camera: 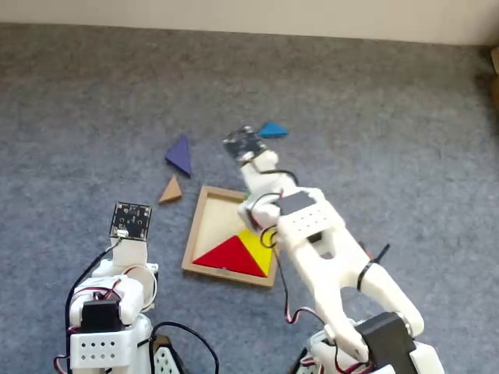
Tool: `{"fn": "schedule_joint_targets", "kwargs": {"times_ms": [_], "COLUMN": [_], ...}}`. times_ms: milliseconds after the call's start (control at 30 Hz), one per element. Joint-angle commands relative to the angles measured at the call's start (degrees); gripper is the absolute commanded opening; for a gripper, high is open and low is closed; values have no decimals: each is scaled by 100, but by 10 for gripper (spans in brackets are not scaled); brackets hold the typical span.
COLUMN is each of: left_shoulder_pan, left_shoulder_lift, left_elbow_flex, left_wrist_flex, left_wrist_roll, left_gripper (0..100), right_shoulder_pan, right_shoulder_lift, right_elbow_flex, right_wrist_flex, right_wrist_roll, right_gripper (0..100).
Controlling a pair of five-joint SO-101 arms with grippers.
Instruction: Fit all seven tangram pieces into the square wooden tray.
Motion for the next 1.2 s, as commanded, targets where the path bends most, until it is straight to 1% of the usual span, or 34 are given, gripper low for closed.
{"fn": "schedule_joint_targets", "kwargs": {"times_ms": [0,100,233,533,567,733,800,967,1000,1167], "left_shoulder_pan": [-48,-48,-48,-48,-48,-48,-48,-48,-48,-48], "left_shoulder_lift": [-215,-215,-215,-215,-215,-215,-215,-215,-215,-215], "left_elbow_flex": [119,119,119,119,119,119,119,119,119,119], "left_wrist_flex": [44,44,44,44,44,44,44,44,44,44], "left_wrist_roll": [44,44,44,44,44,44,44,44,44,44], "left_gripper": [6,6,6,6,6,6,6,6,6,6], "right_shoulder_pan": [-497,-725,-760,-778,-778,-778,-760,-769,-769,-760], "right_shoulder_lift": [-22,620,1288,1288,1288,1297,1297,1297,1288,1174], "right_elbow_flex": [-31,-75,-92,-101,-101,-286,-312,-338,-347,-347], "right_wrist_flex": [-338,-725,-743,-453,-453,-444,-444,-207,-110,-40], "right_wrist_roll": [18,18,18,9,-44,-914,-967,-985,-985,-949], "right_gripper": [145,145,145,145,145,152,190,352,368,369]}}
